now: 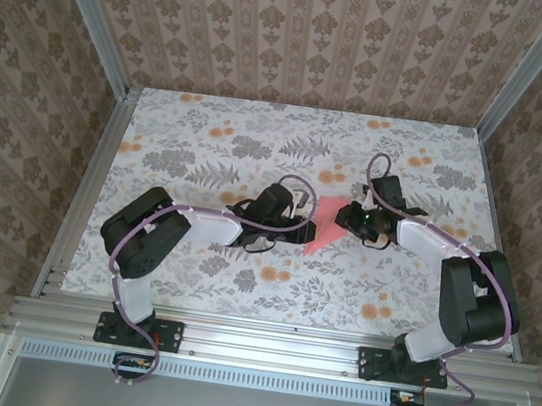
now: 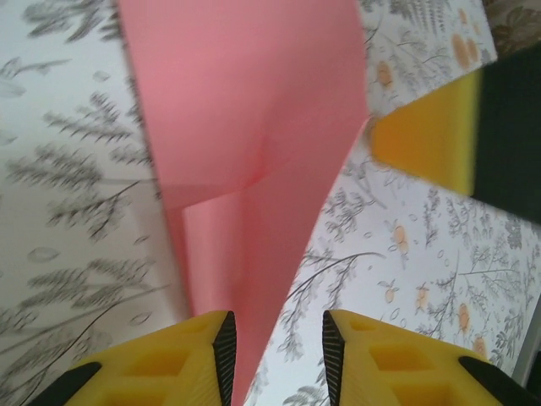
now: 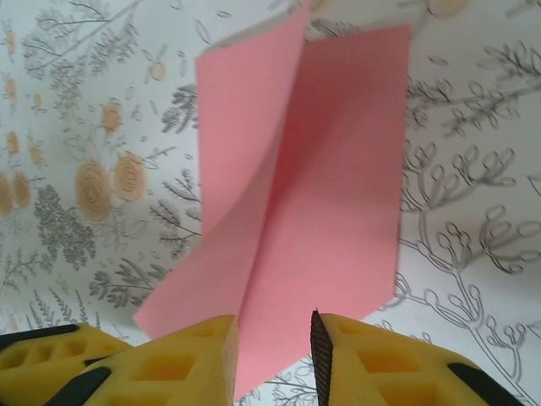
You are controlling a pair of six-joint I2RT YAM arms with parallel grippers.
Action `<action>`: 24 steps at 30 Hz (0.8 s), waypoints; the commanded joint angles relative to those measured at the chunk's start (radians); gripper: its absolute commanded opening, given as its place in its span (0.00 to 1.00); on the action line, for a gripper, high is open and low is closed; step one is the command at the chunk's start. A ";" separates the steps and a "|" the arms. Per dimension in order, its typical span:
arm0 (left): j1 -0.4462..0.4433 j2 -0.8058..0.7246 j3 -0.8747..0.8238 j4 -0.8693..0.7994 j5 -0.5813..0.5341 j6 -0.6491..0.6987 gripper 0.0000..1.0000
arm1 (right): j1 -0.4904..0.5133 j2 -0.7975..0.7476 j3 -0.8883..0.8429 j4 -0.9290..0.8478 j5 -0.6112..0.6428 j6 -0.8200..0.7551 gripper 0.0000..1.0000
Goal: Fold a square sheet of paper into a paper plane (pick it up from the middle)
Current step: Fourth fold the wing at the center of the table.
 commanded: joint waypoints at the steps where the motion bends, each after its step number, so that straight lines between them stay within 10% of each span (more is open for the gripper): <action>1: -0.003 0.035 0.056 -0.026 -0.006 0.065 0.36 | -0.009 -0.023 -0.029 0.041 0.028 0.051 0.30; 24: -0.002 0.172 0.193 -0.115 0.044 0.094 0.28 | -0.020 0.136 -0.012 0.113 -0.115 0.064 0.26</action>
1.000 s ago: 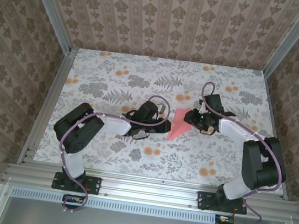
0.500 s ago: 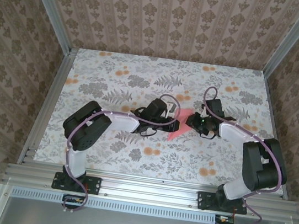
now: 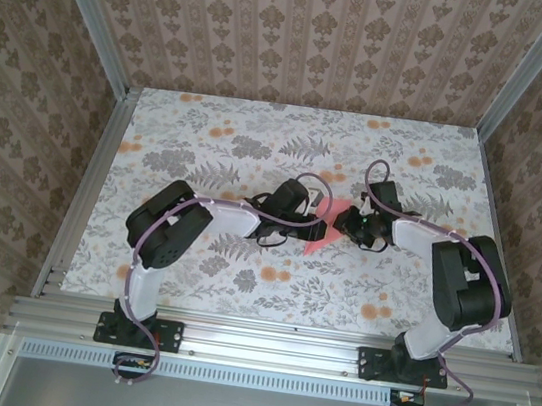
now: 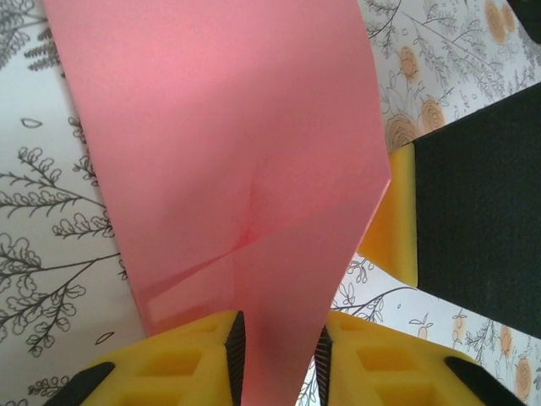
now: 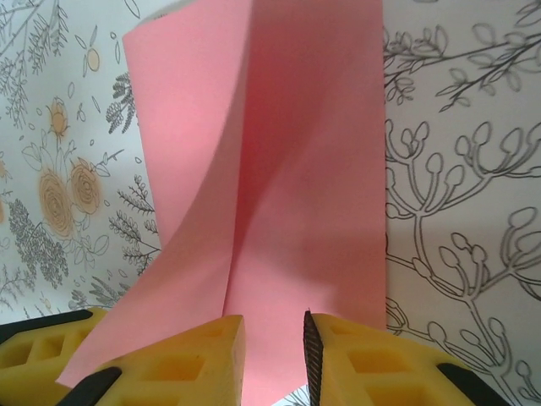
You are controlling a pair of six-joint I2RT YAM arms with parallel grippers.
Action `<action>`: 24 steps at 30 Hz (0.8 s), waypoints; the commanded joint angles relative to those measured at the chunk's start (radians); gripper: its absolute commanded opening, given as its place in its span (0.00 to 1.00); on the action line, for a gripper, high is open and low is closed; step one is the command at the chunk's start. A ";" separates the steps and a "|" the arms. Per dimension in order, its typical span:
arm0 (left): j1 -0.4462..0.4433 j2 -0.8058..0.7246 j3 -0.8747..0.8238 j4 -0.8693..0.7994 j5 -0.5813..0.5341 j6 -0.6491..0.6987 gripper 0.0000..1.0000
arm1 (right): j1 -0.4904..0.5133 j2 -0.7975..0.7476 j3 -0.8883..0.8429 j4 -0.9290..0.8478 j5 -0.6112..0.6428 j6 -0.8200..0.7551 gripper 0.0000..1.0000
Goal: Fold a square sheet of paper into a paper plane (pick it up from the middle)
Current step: Fourth fold the wing at the center of the table.
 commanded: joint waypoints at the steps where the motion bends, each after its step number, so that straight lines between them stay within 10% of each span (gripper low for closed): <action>1: 0.003 0.023 0.031 -0.022 0.021 0.023 0.25 | -0.006 0.034 0.010 0.020 -0.062 -0.004 0.26; 24: 0.070 0.087 0.071 0.028 0.195 -0.061 0.11 | -0.017 0.016 0.040 0.051 -0.135 -0.089 0.29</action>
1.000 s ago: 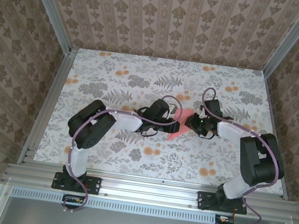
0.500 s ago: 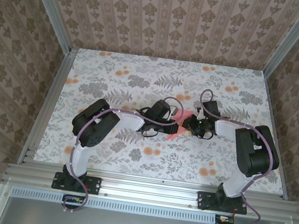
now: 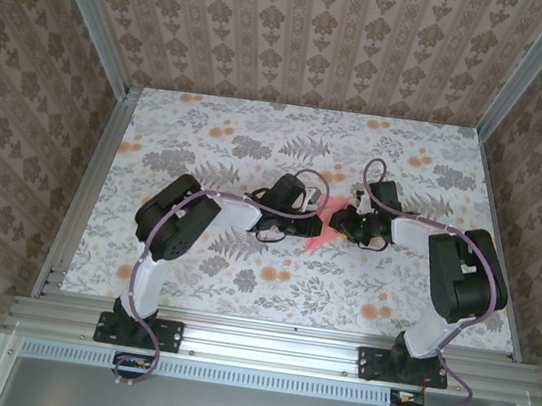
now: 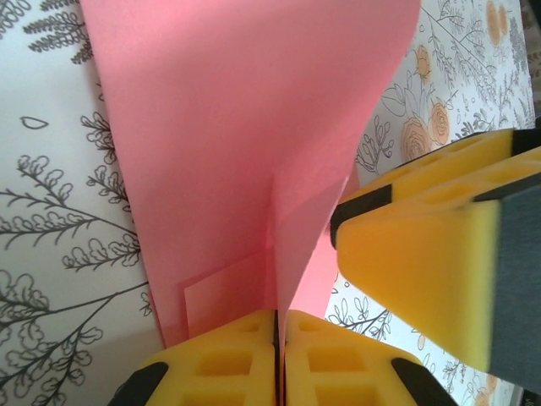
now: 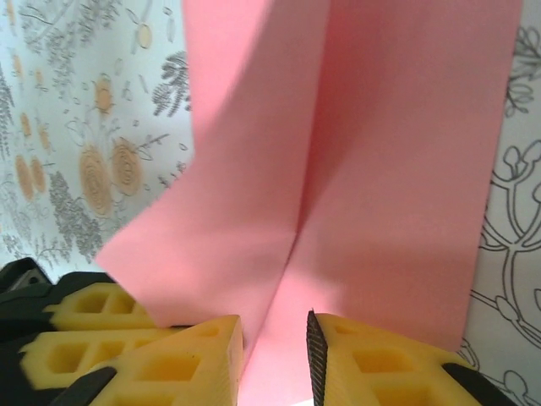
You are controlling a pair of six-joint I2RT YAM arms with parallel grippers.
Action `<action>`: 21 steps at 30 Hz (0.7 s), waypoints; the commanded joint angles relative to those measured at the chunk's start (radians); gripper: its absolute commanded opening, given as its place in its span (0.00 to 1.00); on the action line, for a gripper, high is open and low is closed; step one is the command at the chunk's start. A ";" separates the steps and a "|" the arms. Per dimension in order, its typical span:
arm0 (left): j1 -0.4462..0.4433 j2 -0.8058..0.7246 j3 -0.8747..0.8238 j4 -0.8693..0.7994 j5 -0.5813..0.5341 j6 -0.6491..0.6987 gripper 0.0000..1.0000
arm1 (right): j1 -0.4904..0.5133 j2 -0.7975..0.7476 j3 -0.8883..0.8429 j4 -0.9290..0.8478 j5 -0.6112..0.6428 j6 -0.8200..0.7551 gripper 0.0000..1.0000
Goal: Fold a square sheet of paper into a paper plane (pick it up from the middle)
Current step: Fourth fold the wing at the center of the table.
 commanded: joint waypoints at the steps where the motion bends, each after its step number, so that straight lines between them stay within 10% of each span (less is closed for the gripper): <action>1: 0.012 0.006 0.025 0.017 0.048 -0.009 0.12 | -0.002 -0.009 0.042 -0.015 -0.026 -0.039 0.29; 21: 0.029 0.014 0.026 0.028 0.054 0.003 0.21 | 0.002 0.157 0.145 -0.153 0.068 -0.049 0.30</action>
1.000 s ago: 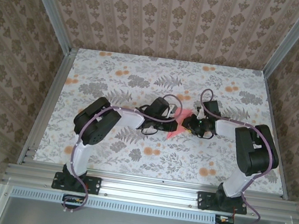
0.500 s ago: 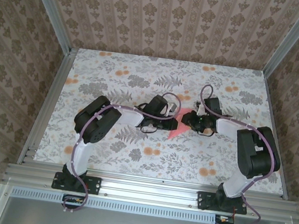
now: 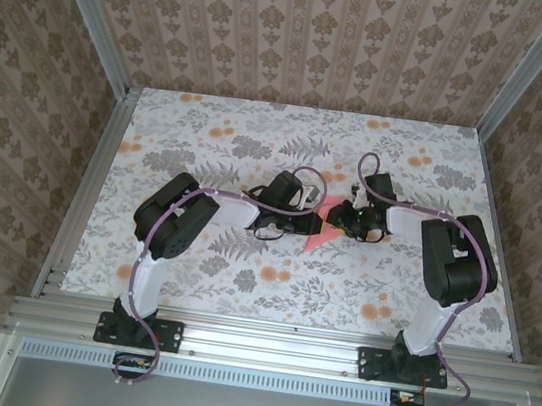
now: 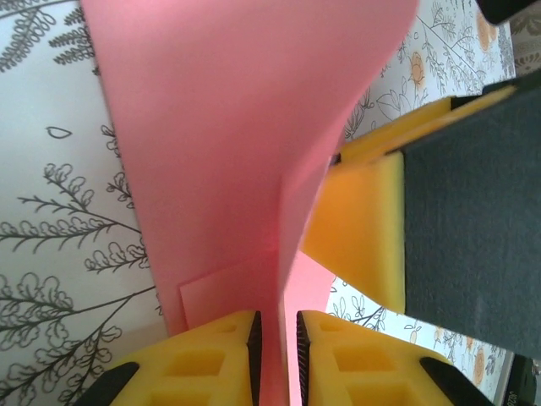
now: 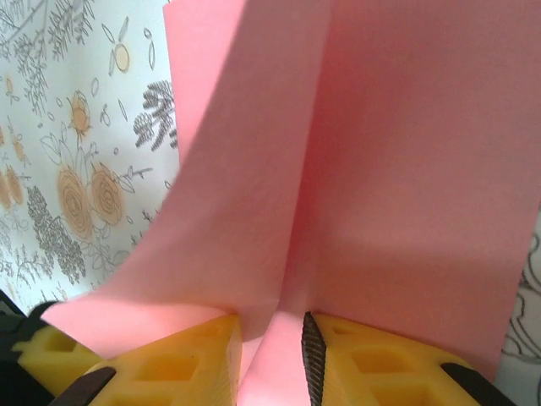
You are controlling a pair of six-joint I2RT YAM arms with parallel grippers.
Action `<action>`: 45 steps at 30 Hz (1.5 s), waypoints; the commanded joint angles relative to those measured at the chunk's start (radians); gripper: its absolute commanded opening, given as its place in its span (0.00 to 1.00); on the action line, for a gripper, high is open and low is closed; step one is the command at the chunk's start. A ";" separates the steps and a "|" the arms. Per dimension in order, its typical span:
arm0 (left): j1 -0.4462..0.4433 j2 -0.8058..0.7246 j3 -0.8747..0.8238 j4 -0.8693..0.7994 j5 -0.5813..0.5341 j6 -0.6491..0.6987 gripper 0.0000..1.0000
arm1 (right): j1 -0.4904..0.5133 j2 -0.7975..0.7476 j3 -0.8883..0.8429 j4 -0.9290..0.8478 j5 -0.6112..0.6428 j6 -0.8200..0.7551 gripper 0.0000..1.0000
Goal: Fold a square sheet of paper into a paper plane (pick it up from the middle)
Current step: Fourth fold the wing at the center of the table.
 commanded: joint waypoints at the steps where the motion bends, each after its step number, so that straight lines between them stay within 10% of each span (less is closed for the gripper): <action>1: 0.010 0.012 0.025 0.026 0.019 0.005 0.22 | 0.004 0.040 0.028 -0.099 0.085 -0.005 0.29; 21: 0.009 -0.006 -0.032 0.018 -0.064 -0.046 0.17 | 0.018 0.106 0.064 -0.253 0.259 0.085 0.27; 45: 0.009 0.061 0.122 -0.244 -0.030 -0.011 0.04 | 0.047 -0.038 0.104 -0.190 0.153 -0.074 0.36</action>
